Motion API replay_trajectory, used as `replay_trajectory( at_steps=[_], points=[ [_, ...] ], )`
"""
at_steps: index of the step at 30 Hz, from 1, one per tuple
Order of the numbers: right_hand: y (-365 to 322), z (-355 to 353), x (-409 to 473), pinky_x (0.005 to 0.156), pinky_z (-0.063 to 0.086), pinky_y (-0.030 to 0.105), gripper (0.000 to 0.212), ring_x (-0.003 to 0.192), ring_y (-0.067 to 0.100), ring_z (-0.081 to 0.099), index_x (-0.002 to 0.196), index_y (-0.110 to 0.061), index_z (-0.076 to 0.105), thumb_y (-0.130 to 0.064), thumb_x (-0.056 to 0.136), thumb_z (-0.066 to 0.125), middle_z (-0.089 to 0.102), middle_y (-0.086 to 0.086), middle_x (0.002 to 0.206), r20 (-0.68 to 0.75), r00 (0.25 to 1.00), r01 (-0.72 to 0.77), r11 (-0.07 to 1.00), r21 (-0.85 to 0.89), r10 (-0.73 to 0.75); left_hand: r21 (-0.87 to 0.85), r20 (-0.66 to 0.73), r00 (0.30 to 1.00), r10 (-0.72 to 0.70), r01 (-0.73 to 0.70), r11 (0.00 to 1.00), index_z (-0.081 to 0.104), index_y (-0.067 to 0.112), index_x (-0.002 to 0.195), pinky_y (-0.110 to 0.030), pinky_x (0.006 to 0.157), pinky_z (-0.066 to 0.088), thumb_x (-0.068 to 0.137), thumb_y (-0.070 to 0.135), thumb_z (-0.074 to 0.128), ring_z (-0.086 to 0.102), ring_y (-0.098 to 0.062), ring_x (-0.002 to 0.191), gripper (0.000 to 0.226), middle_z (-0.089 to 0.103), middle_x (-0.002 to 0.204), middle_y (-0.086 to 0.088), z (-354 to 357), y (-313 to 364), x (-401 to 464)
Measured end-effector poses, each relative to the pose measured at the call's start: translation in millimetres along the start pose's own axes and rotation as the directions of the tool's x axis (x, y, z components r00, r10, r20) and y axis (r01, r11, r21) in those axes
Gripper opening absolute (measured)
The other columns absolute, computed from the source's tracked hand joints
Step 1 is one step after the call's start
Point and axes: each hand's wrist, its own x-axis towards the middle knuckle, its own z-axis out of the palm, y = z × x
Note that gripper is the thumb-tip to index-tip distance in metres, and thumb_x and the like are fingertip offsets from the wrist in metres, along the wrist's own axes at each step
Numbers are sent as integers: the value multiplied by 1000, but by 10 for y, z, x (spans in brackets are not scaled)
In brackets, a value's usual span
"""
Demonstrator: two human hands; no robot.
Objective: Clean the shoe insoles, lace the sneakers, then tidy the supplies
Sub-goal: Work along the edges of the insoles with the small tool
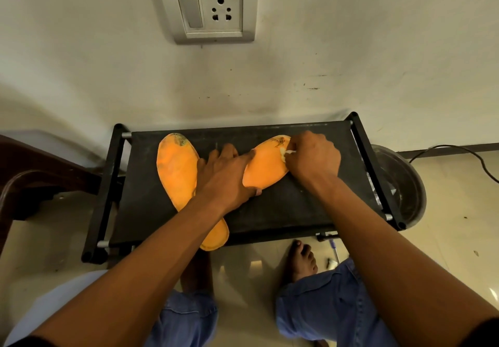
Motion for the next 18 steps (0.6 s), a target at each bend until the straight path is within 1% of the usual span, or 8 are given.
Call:
replay_trajectory(
  at_steps=[1, 4, 7, 9, 11, 14, 16, 18],
  points=[
    [-2, -14, 13, 64, 48, 32, 16, 84, 31, 68, 99, -20, 71, -22, 85, 64, 69, 7, 94, 17, 1000, -5, 1000, 8, 5, 4, 0, 1000, -1, 1, 1000, 28, 45, 154, -49, 104, 39, 75, 70, 72, 40, -35, 133, 94, 40, 141, -3, -3, 2, -6],
    [-81, -18, -58, 69, 55, 34, 13, 83, 27, 69, 97, -20, 70, -21, 84, 68, 69, 5, 93, 130, 991, 33, 999, 3, -33, 9, -4, 1000, 2, -2, 1000, 28, 45, 154, -49, 103, 39, 75, 69, 71, 41, -35, 131, 93, 40, 141, -4, 6, 1, -11],
    [-124, 48, -192, 68, 53, 33, 11, 83, 22, 67, 95, -21, 67, -25, 86, 71, 68, 2, 94, 216, 972, 93, 996, 3, -91, 8, 1, 1000, -5, 5, 1000, 27, 46, 154, -51, 105, 38, 76, 69, 71, 39, -36, 134, 93, 39, 143, -4, 13, 9, -5],
    [-106, 58, -217, 67, 51, 33, 13, 85, 22, 68, 97, -21, 66, -28, 87, 71, 68, 2, 95, 203, 976, 89, 996, -18, -83, 6, 3, 1000, -4, 4, 1000, 27, 45, 155, -52, 106, 37, 76, 69, 71, 39, -36, 135, 93, 39, 143, -4, 16, 13, -9],
    [-64, 28, -183, 65, 47, 32, 15, 86, 26, 68, 97, -19, 64, -27, 86, 70, 67, 4, 95, 130, 991, 43, 998, -48, -37, 14, -2, 1000, 3, -3, 1000, 26, 45, 155, -51, 104, 39, 77, 69, 70, 41, -34, 132, 92, 40, 142, -3, 16, 15, -19],
    [18, -18, -97, 64, 43, 32, 8, 86, 30, 68, 93, -17, 64, -23, 89, 60, 65, 6, 90, 18, 1000, -13, 998, -54, 14, 26, -12, 1000, 9, -8, 1000, 27, 43, 155, -49, 102, 40, 78, 68, 69, 42, -33, 129, 91, 40, 142, -3, 13, 8, -39],
    [55, -42, -45, 63, 43, 32, 5, 83, 31, 67, 86, -18, 63, -22, 86, 60, 60, 4, 82, 7, 1000, -26, 999, -38, 27, 30, -14, 1000, 11, -11, 999, 27, 42, 156, -48, 103, 41, 79, 67, 69, 42, -32, 128, 91, 40, 141, -2, 10, 2, -54],
    [66, -61, -12, 63, 44, 32, 4, 79, 31, 67, 82, -17, 61, -21, 84, 61, 61, 4, 81, 35, 999, -19, 1000, -21, 20, 31, -16, 1000, 14, -13, 999, 28, 41, 156, -48, 102, 40, 80, 67, 69, 42, -32, 127, 90, 40, 141, -2, 9, -2, -61]
  ],
)
